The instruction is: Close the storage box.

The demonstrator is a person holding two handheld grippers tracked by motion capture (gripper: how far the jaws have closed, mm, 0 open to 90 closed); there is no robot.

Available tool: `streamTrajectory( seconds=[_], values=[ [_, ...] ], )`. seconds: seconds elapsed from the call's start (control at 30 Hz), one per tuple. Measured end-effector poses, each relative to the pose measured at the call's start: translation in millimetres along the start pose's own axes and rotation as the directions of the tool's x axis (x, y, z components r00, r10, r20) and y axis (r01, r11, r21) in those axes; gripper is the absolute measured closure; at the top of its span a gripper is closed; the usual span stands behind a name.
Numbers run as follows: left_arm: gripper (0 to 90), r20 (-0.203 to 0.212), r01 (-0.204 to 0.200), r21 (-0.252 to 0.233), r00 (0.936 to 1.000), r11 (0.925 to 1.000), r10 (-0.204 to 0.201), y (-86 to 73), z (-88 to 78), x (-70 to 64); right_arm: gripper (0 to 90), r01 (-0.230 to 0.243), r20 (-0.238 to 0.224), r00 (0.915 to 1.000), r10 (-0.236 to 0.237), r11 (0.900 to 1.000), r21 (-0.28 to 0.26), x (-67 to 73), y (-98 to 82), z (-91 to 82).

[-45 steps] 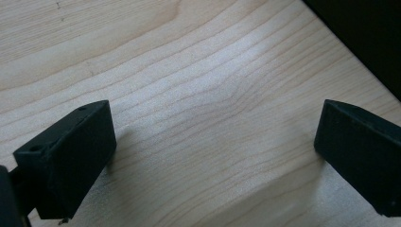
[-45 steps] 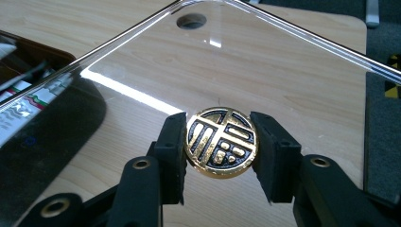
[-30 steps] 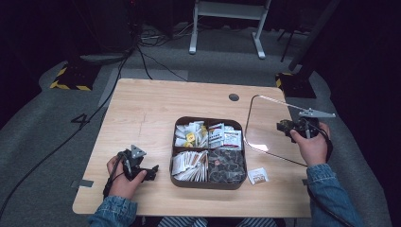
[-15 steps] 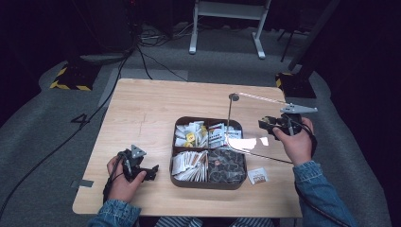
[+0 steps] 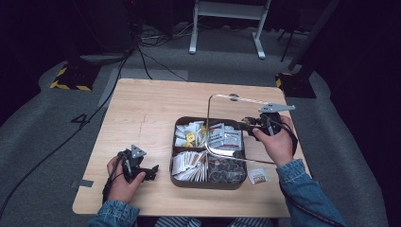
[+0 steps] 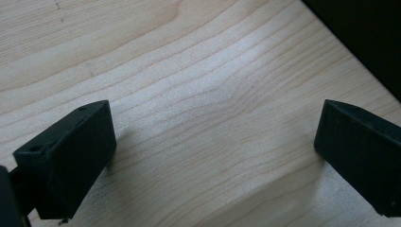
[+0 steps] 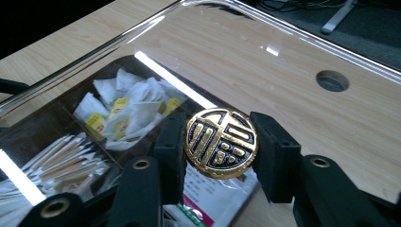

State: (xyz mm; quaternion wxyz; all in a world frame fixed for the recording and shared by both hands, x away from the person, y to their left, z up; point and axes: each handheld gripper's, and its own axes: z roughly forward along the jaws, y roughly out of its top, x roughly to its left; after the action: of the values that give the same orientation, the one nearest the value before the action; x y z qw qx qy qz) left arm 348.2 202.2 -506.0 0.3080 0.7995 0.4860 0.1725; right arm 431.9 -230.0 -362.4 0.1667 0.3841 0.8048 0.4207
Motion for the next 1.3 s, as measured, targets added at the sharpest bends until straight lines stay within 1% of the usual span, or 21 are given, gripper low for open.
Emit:
streamTrajectory(
  seconds=[0.17,0.2,0.27,0.33,0.4,0.53,0.57,0.6,0.73,0.83,0.9,0.93,0.97,1.07,1.1,1.3],
  values=[
    [0.1,0.000,0.000,0.000,1.0000,1.0000,0.000,0.0,0.0,0.0,59.1,0.010,-0.022,0.9997,-0.010,1.000,0.007,16.0,2.7,8.1],
    [0.1,0.000,0.000,0.000,1.0000,1.0000,0.000,0.0,0.0,0.0,59.2,0.014,-0.025,0.9996,-0.013,1.000,0.009,22.0,3.6,11.5],
    [0.1,0.000,0.000,0.000,1.0000,1.0000,0.000,0.0,0.0,0.0,59.2,0.013,-0.027,0.9995,-0.013,1.000,0.011,24.3,3.8,13.0],
    [0.1,0.000,0.000,0.000,1.0000,1.0000,0.000,0.0,0.0,-0.1,59.2,0.014,-0.037,0.9992,-0.013,1.000,0.010,32.9,4.3,19.2],
    [0.1,0.000,0.000,0.000,1.0000,1.0000,0.000,0.0,0.0,0.0,59.2,0.019,-0.037,0.9991,-0.019,1.000,0.010,35.5,4.3,21.6],
    [0.1,0.000,0.000,0.000,1.0000,1.0000,0.000,0.0,0.0,0.0,59.2,0.025,-0.045,0.9987,-0.024,1.000,0.018,47.2,3.6,30.7],
    [0.1,0.000,0.000,0.000,1.0000,1.0000,0.000,0.0,0.0,0.0,59.1,0.030,-0.053,0.9982,-0.029,0.999,0.023,51.9,2.9,35.1],
    [0.1,0.000,0.000,0.000,1.0000,1.0000,0.000,0.0,0.0,0.0,59.1,0.030,-0.053,0.9982,-0.029,0.999,0.023,51.9,2.9,35.1],
    [0.1,0.000,0.000,0.000,1.0000,1.0000,0.000,0.0,0.0,0.0,59.1,0.032,-0.060,0.9977,-0.030,0.999,0.030,61.4,0.6,44.5],
    [0.1,0.000,0.000,0.000,1.0000,1.0000,0.000,0.0,0.0,0.0,59.1,0.031,-0.062,0.9976,-0.029,0.999,0.029,66.9,-3.5,50.4],
    [0.1,0.000,0.000,0.000,1.0000,1.0000,0.000,0.0,0.0,0.0,59.1,0.027,-0.068,0.9974,-0.024,0.999,0.040,70.7,-7.7,56.6],
    [0.1,0.000,0.000,0.000,1.0000,1.0000,0.000,0.0,0.0,0.0,59.1,0.027,-0.068,0.9974,-0.024,0.999,0.040,70.7,-7.7,56.6],
    [0.1,0.000,0.000,0.000,1.0000,1.0000,0.000,0.0,0.0,0.0,59.1,0.030,-0.070,0.9972,-0.027,0.998,0.050,73.3,-10.6,61.5],
    [0.1,0.000,0.000,0.000,1.0000,1.0000,0.000,0.0,0.0,0.0,59.1,0.030,-0.070,0.9972,-0.026,0.998,0.059,76.3,-13.3,65.9],
    [0.1,0.000,0.000,0.000,1.0000,1.0000,0.000,0.0,0.0,0.0,59.1,0.033,-0.071,0.9971,-0.028,0.997,0.066,78.5,-16.2,70.6],
    [0.1,0.000,0.000,0.000,1.0000,1.0000,0.000,0.0,0.0,0.0,59.1,0.035,-0.061,0.9977,-0.030,0.996,0.079,81.1,-22.1,79.0]
  ],
)
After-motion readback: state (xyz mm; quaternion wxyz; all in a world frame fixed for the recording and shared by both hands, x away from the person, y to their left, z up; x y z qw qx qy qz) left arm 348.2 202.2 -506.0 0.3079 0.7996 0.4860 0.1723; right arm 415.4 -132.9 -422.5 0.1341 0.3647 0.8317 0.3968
